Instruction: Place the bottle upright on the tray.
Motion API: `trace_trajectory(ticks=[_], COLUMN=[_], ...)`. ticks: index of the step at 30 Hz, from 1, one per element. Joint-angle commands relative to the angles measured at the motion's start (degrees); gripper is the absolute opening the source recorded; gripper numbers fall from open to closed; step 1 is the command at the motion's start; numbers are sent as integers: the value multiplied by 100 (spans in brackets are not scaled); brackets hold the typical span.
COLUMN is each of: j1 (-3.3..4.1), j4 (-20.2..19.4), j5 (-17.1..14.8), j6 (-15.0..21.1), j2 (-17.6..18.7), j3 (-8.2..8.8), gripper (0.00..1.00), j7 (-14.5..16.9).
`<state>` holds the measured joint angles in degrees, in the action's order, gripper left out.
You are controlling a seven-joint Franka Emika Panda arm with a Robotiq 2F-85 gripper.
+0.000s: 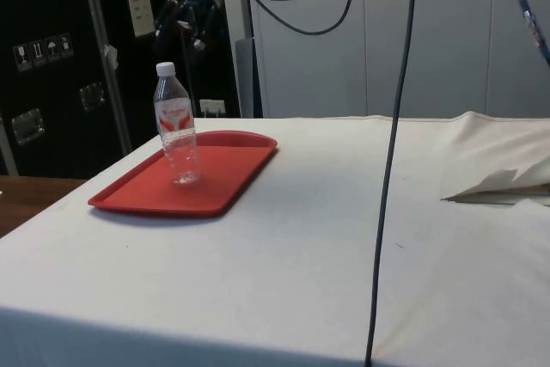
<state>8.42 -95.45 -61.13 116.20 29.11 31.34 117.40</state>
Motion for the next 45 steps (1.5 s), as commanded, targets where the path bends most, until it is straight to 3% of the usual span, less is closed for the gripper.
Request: trace_trajectory(ticks=[1,6,7,8,14,16,17,24,25,26,33,34,35,43,44,45], j1=[29,34,0,34,40,0,34,34,0,34,40,0,46,52,11,52], j4=[6,29,17,34,57,46,69,86,69,92,103,86,109,109,86,109], j5=[120,264,172,292,487,464,567,773,739,825,1049,963,1077,1341,1249,1369], j6=[29,34,0,40,74,29,92,143,92,149,195,126,201,286,229,298], j2=[-6,6,0,6,23,0,23,23,0,23,29,0,29,29,0,29], j3=[34,57,17,57,97,69,109,132,97,132,160,120,166,183,138,183], gripper=[100,100,100,100,100,100,100,100,100,100,100,100,100,100,100,100], j7=[-6,-6,23,-11,-23,17,-23,-34,0,-40,-57,-11,-57,-69,-23,-74])
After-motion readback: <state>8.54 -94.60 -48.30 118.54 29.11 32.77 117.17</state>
